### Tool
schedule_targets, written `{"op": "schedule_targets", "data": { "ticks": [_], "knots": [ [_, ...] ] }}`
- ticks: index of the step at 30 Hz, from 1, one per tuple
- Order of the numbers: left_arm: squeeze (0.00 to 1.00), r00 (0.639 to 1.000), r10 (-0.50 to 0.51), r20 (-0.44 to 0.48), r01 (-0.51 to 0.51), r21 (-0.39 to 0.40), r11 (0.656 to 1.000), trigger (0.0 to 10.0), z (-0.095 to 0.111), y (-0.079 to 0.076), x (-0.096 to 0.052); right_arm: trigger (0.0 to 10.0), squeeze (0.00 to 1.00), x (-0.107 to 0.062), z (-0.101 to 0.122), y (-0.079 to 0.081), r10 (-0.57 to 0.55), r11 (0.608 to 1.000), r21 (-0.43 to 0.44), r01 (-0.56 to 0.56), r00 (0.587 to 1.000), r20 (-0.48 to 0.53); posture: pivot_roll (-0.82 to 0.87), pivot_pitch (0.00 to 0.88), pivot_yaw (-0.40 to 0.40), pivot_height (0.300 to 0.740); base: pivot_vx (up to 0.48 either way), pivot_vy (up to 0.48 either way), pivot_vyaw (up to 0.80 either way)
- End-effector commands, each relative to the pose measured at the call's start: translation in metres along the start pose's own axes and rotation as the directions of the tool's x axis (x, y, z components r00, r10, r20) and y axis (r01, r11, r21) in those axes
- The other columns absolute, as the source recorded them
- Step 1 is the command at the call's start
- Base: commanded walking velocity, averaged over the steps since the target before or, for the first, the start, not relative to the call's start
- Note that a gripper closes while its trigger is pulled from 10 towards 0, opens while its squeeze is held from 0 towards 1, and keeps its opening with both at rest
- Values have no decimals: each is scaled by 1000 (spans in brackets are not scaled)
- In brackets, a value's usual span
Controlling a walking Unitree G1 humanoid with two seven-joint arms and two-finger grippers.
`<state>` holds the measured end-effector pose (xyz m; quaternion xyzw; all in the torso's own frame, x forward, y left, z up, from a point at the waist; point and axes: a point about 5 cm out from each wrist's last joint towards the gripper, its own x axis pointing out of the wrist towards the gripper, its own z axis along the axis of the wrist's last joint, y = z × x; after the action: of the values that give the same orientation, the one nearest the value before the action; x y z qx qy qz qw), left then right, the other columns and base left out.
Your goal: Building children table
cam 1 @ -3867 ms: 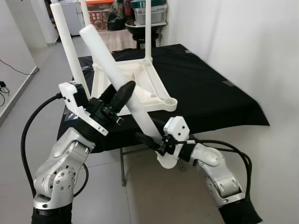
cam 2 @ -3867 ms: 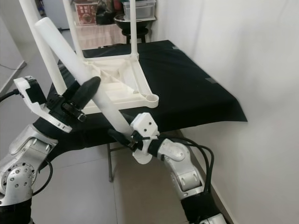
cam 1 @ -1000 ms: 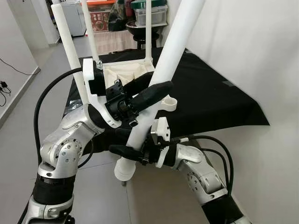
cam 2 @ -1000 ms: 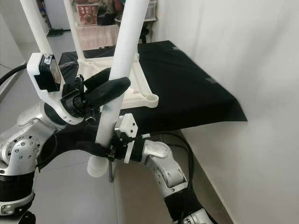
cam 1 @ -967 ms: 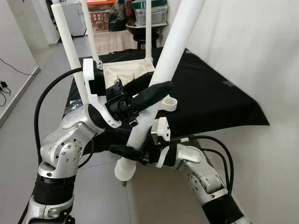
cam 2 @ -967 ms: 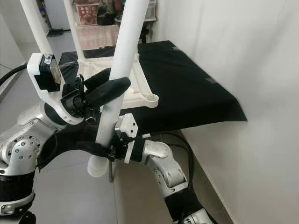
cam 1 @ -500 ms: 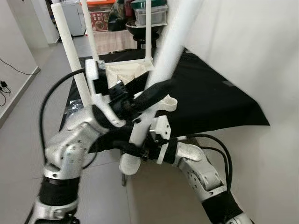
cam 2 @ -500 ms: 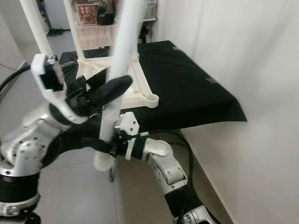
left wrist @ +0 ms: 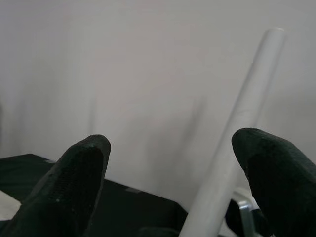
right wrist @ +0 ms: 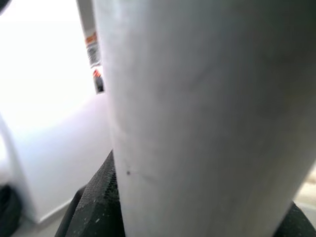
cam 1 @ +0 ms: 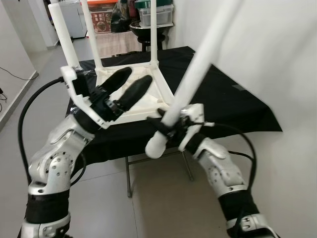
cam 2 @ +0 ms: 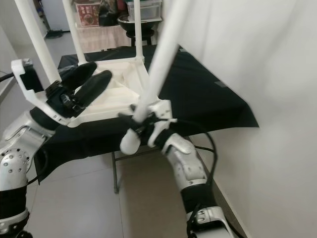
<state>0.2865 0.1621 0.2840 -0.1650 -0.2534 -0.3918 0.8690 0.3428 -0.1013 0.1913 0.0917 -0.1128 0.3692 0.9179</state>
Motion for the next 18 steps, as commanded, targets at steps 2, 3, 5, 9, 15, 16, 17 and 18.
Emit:
{"op": "schedule_targets", "data": {
  "ticks": [2, 3, 5, 9, 15, 16, 17, 18],
  "knots": [
    [1000, 997, 76, -16, -75, 32, 997, 10000, -1, 10, -9, 0, 0, 3, 4, -4, -35, 999, 11, 34, 999, 36, -120, 0, 19, 740, 0, 0, 0],
    [1000, 990, 136, -22, -135, 48, 990, 10000, -2, 16, -14, 0, 0, 2, 6, -10, -87, 996, 7, 86, 995, 45, -119, 0, 18, 740, 0, 0, 0],
    [1000, 979, 199, -33, -197, 59, 979, 10000, -6, 23, -21, 0, 0, -1, 6, -18, -148, 989, 15, 147, 988, 50, -119, 0, 17, 740, 0, 0, 0],
    [1000, 929, 361, -79, -353, 98, 931, 10000, -20, 34, -40, 0, 0, -9, 3, -31, -259, 966, 2, 259, 965, 38, -116, 0, 16, 740, 0, 0, 0],
    [0, 790, 550, -271, -514, 195, 835, 10000, -74, 17, -81, 10000, 0, -26, -16, -24, -352, 935, -64, 349, 935, -39, -114, 0, 12, 740, 0, 0, 0],
    [0, 790, 550, -271, -514, 195, 835, 10000, -74, 17, -81, 10000, 0, -26, -16, -24, -352, 935, -64, 349, 935, -39, -114, 0, 12, 740, 0, 0, 0],
    [0, 766, 549, -335, -493, 242, 835, 10000, -90, 4, -88, 10000, 0, -32, -24, -17, -367, 929, -82, 361, 927, -82, -112, 0, 9, 740, 0, 0, 0],
    [0, 746, 538, -392, -445, 307, 841, 10000, -103, -9, -93, 10000, 0, -36, -28, -12, -372, 927, -90, 364, 923, -100, -110, 0, 8, 740, 0, 0, 0]
  ]
}}
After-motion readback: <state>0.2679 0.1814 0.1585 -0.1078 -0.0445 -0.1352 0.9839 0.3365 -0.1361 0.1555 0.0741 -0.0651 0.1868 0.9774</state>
